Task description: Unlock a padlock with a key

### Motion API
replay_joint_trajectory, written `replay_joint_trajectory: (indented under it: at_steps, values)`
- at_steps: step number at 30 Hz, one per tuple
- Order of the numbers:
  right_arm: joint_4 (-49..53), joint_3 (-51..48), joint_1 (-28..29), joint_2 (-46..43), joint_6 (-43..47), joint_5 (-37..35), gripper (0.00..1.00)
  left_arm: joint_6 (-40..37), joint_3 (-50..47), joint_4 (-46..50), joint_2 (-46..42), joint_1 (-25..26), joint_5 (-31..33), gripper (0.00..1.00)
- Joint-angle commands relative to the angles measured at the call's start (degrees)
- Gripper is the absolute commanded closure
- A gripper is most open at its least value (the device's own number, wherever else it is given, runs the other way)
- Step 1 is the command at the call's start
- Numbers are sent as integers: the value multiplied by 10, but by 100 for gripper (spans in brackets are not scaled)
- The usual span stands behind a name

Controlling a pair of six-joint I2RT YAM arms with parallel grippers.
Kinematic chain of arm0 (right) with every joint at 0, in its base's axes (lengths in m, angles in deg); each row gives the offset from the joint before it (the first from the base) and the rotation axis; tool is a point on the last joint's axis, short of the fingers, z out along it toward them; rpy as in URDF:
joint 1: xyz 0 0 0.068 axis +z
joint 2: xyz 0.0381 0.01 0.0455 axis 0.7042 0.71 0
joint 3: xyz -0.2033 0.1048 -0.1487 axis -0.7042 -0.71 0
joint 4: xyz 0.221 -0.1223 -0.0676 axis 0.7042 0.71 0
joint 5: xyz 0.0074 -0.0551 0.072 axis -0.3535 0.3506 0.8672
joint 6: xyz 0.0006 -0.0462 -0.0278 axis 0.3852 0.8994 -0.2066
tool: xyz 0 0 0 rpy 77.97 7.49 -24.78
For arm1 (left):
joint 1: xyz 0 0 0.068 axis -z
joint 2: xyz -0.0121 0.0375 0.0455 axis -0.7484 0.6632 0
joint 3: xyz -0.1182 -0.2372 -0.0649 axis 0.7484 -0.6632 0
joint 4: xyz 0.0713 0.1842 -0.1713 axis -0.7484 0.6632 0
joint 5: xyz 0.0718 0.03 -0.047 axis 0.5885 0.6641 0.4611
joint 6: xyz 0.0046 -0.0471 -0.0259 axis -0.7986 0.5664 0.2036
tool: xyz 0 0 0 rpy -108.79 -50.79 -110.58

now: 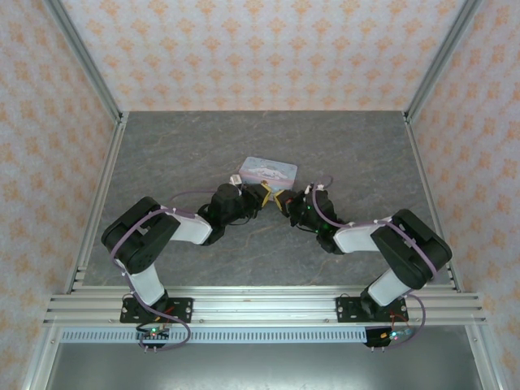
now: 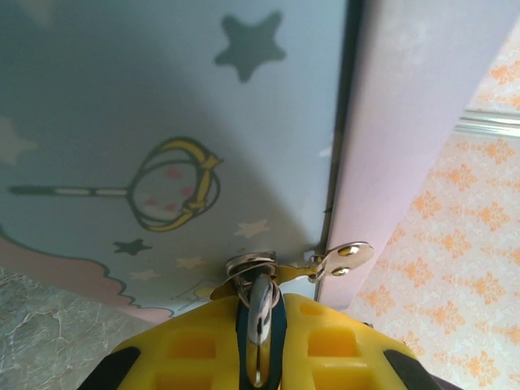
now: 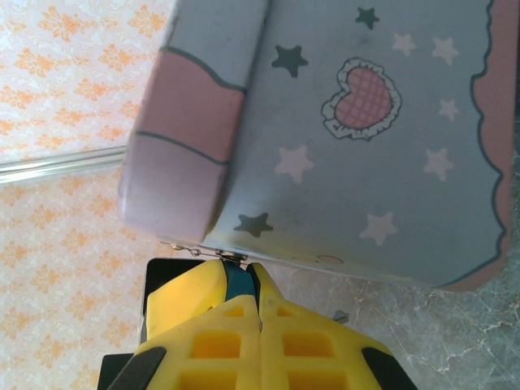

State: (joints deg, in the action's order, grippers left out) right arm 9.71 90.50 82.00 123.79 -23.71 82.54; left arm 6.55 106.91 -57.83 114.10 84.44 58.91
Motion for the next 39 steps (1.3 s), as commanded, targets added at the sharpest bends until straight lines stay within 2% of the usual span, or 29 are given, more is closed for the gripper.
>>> replay_joint_trajectory:
  at_steps: [1, 12, 39]
  values:
    - [-9, 19, 18, 9, -12, -25, 100, 5, 2, -34, -24, 17, 3, 100]
    - [-20, 27, 42, 2, -43, -50, 100, 5, 6, -31, -15, 26, 10, 100]
    - [-3, 120, 62, 50, -36, -13, 100, 3, 16, -27, -1, 31, 0, 100]
